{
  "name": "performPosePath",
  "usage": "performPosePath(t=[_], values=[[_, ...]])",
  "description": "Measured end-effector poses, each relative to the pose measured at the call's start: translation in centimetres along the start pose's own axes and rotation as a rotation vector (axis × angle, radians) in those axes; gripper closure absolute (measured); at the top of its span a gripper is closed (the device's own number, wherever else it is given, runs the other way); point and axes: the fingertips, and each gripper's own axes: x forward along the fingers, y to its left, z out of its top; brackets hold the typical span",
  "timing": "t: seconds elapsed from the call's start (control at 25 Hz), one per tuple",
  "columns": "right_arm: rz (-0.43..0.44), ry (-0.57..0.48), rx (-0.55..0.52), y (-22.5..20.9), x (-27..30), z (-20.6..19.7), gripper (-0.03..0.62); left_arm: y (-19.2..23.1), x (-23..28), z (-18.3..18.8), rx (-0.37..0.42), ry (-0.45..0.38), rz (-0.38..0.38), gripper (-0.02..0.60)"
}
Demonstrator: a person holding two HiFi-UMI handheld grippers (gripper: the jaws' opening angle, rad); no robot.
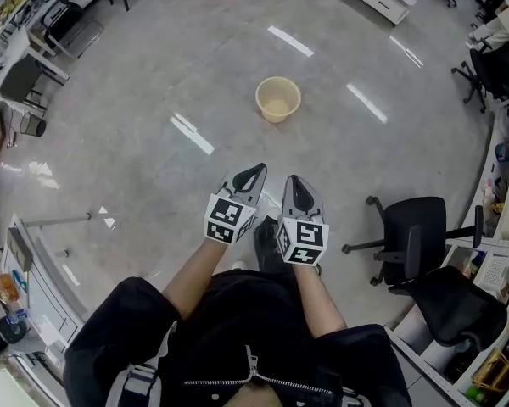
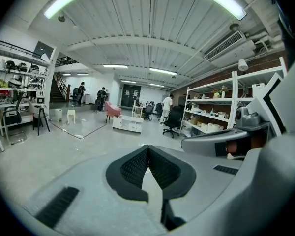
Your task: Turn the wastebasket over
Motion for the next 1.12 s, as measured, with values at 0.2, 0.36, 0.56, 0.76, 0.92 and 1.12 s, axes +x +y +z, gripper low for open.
performPosePath(t=[0.2,0.36,0.56,0.76,0.92,1.12], values=[[0.015,0.0,0.005,-2.3,3.3,2.2,0.583,1.3,3.8,1.6,0.001,0.011,0.01,0.575],[0.025,-0.005,0.025,-4.4,5.0,3.5,0.583,1.9,6.5,2.8,0.003,0.022,0.026,0.575],[0.043,0.0,0.033,-7.2,7.0,4.4,0.583,2.5,9.4,4.3,0.004,0.015,0.057,0.575],[0.062,0.008,0.04,-8.2,9.1,4.9,0.583,4.0,11.0,5.2,0.012,0.012,0.089,0.575],[0.083,0.024,0.037,-8.2,11.5,5.0,0.583,6.2,12.2,5.9,0.001,0.002,0.114,0.575],[0.099,0.052,-0.006,-7.6,15.1,5.2,0.583,9.5,14.0,6.1,-0.028,-0.005,0.123,0.575]])
